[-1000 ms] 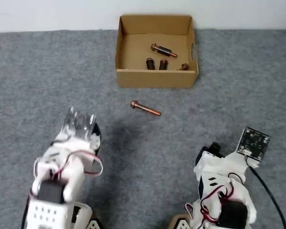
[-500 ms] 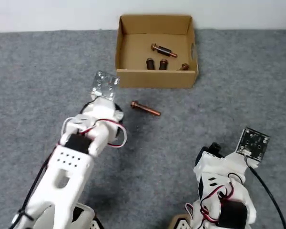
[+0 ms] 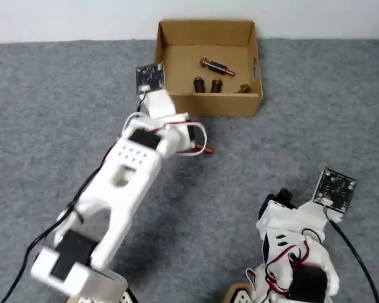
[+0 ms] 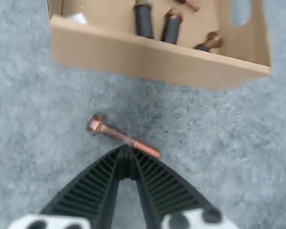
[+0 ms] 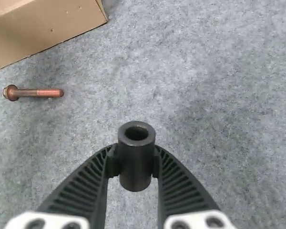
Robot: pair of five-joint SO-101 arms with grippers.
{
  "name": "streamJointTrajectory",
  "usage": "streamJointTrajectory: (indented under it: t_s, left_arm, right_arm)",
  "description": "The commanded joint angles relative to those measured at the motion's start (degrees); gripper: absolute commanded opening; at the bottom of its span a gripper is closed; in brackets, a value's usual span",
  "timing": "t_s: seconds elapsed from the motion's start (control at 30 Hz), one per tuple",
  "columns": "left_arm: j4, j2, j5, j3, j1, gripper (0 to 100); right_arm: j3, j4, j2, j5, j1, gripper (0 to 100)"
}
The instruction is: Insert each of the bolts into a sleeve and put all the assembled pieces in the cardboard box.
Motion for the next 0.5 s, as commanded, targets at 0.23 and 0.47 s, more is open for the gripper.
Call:
streamJointTrajectory:
  t_s: [0.23, 0.47]
  left_arm:
    - [25.6, 23.4, 6.6, -33.5, 0.4, 12]
    - [32.6, 36.0, 7.0, -51.5, -0.1, 16]
  right_arm:
    - [-0.4, -1.4, -0.2, 0.4, 0.6, 0.8]
    - [-0.4, -1.4, -0.2, 0.4, 0.5, 0.8]
